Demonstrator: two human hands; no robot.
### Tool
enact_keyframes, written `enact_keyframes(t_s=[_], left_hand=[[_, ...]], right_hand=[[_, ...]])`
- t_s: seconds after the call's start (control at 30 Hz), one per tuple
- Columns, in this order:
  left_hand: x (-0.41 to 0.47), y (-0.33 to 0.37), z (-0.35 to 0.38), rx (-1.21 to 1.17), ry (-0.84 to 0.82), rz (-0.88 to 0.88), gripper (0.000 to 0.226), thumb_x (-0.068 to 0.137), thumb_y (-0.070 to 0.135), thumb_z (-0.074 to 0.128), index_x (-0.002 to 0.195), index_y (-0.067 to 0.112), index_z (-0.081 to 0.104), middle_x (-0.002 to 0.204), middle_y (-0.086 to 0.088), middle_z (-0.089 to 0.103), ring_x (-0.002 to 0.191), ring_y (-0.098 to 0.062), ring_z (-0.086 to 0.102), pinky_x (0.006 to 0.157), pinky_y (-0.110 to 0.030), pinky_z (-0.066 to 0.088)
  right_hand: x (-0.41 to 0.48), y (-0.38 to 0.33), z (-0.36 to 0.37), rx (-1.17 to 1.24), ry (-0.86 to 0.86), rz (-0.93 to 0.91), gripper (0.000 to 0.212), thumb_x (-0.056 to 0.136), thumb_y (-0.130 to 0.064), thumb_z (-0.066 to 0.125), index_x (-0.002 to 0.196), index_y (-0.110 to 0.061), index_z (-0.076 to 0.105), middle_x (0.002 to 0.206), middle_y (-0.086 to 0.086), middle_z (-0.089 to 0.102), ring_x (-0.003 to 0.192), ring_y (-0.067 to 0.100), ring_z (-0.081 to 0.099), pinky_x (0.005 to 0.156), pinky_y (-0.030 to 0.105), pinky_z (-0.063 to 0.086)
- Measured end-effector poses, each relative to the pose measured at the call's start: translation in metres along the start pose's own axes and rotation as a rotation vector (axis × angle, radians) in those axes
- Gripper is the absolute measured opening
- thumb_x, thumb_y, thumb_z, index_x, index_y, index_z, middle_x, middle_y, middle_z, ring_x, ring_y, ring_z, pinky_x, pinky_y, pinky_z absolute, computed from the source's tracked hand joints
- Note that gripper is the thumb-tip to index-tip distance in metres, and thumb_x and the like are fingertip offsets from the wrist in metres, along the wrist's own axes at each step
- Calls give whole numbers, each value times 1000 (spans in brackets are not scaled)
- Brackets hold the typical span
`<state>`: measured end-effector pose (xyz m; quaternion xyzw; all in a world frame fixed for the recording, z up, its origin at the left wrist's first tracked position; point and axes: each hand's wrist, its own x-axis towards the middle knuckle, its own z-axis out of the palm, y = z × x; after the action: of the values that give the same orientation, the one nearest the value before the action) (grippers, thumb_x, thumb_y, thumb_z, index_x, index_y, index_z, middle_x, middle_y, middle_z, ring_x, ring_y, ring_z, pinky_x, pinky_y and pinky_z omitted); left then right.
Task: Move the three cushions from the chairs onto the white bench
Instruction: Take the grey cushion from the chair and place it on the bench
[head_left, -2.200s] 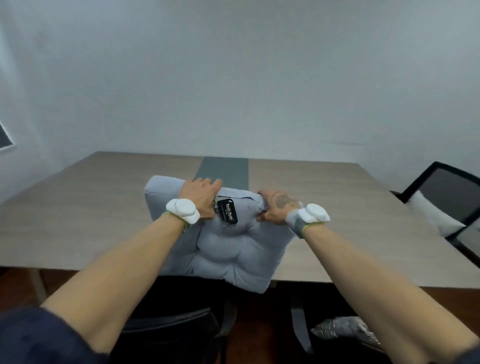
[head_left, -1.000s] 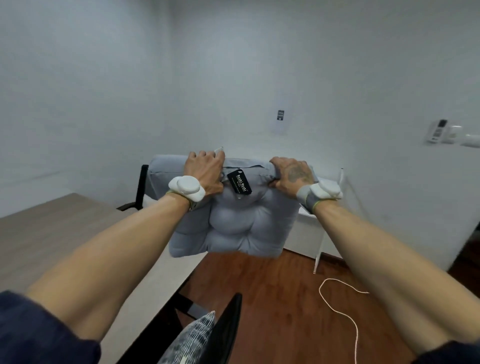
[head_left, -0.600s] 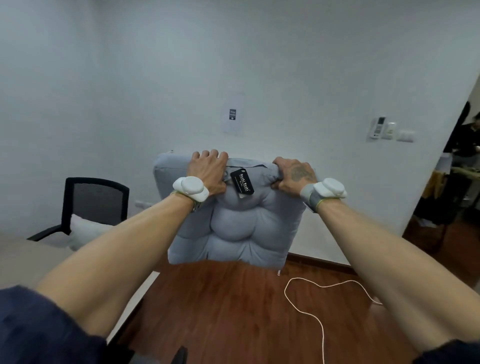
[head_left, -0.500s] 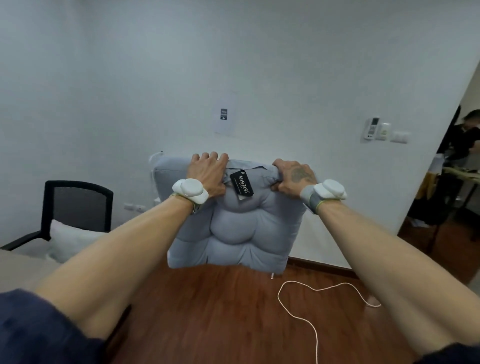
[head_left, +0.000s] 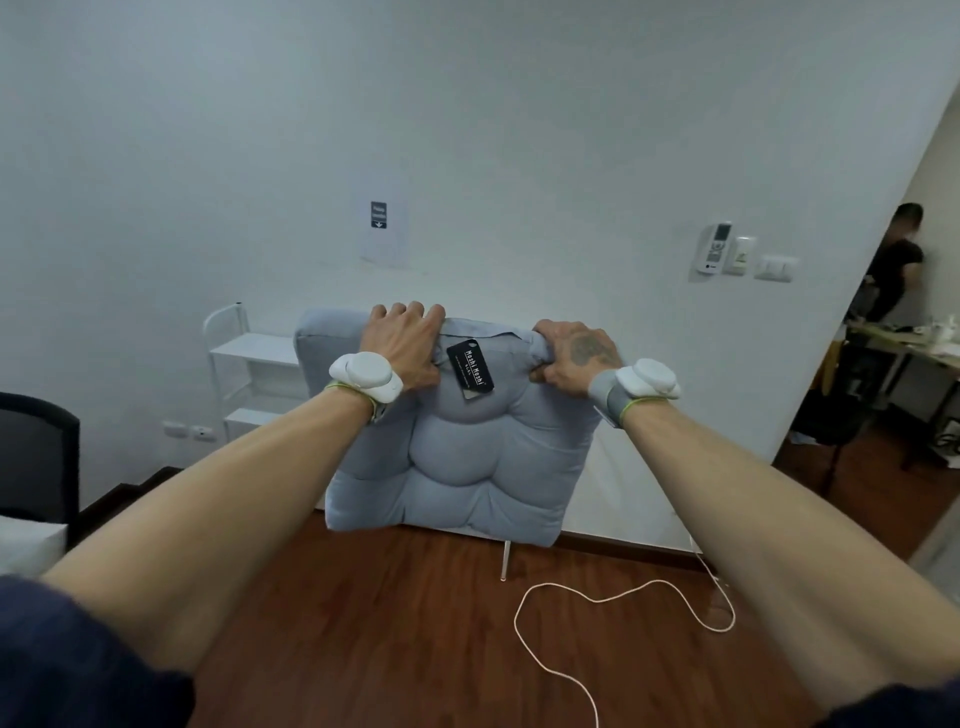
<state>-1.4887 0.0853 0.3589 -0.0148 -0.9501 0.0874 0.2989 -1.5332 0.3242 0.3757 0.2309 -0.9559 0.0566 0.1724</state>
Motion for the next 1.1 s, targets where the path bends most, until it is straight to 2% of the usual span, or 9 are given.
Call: enact_keyframes(t_s=[0.2,0.43,0.77,1.1], left_hand=[[70,-9,47,-35,-16,41,47,63,27,65,103,14,45,93,-10,60,86,-33,59,79,-40,41],[163,-30,103,-62,-10,82,40,66,26,62,100,15,44,91,-10,59,86,-34,58,80,-41,41],[268,-51,174,-49,12,72,37,68,25,62,100,15,45,93,-10,60,88,-34,59,80,-41,40],[372,-77,214,-2,126,-2,39,64,24,62,98,14,45,94,-13,60,89,-36,58,82,-43,38]], right_hand=[[67,28,24,-12,-4,25,43,79,-37,71,117,-20,57,121,5,65,111,30,60,89,38,44],[155,58,51,-9,14,86,46,78,-40,71,117,-21,55,118,7,65,105,32,61,82,36,43],[271,96,90,7,60,57,42,78,-42,69,114,-23,57,117,6,66,103,33,61,76,33,39],[399,129,103,57,148,-41,41,79,-40,69,114,-22,58,117,7,66,104,34,61,83,38,46]])
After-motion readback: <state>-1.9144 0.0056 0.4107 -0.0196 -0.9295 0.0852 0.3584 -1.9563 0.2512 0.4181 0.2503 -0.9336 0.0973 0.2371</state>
